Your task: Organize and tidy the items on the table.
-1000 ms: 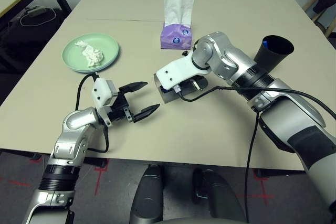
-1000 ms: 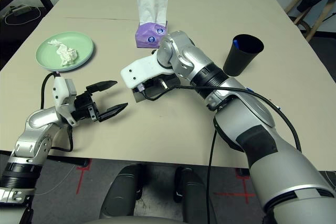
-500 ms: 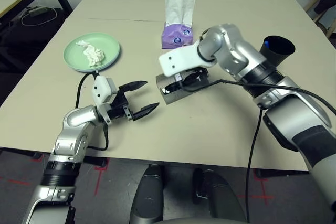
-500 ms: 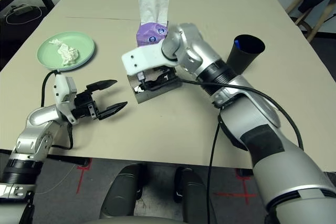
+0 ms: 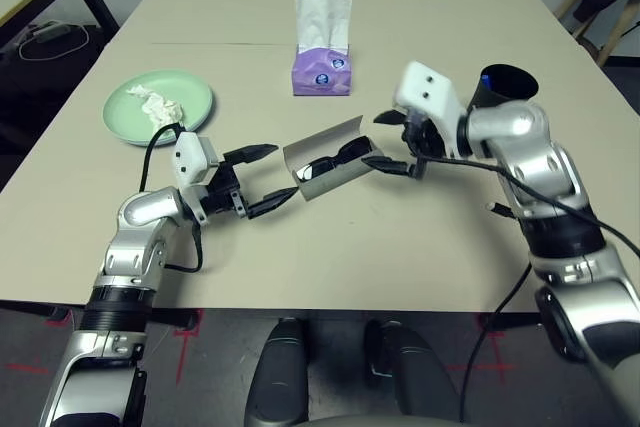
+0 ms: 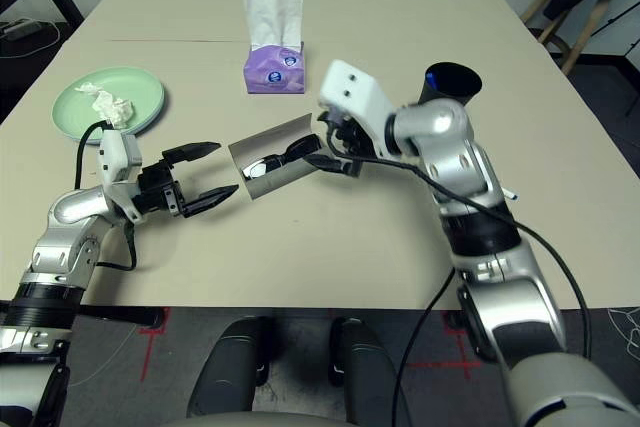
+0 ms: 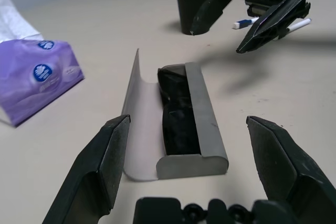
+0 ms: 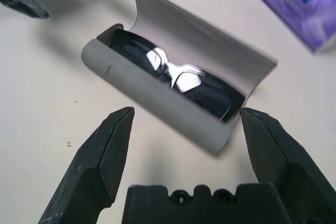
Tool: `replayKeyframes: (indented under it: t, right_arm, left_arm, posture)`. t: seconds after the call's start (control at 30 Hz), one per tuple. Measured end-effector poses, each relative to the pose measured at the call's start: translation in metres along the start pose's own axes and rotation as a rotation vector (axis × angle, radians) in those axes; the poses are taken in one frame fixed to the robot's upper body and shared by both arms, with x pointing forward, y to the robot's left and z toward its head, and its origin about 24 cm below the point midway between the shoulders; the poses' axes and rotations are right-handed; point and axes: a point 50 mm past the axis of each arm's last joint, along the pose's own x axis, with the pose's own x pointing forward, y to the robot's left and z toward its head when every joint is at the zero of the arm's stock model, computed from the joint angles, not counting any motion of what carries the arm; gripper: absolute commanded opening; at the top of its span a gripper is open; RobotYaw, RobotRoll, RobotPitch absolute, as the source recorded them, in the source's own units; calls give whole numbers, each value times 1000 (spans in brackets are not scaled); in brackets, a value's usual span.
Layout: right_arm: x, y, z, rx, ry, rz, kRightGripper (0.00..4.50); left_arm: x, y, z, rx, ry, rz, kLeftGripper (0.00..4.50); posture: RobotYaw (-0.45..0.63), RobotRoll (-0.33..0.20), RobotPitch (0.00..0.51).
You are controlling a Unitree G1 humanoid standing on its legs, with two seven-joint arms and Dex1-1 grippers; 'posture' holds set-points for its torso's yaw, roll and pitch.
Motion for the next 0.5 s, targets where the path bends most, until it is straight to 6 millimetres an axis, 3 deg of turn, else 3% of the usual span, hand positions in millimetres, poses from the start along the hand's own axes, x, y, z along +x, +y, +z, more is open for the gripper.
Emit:
replayKeyframes:
  t: [0.17, 0.5]
  right_arm:
    - [-15, 0, -3, 104, -251, -93, 4449]
    - [-39, -10, -53, -10, -284, -233, 4449]
  left_arm:
    - [4, 6, 3, 23, 4, -27, 4500]
    - [3, 9, 4, 36, 2, -25, 4500]
  posture:
    - [85, 0, 134]
    - [119, 0, 142]
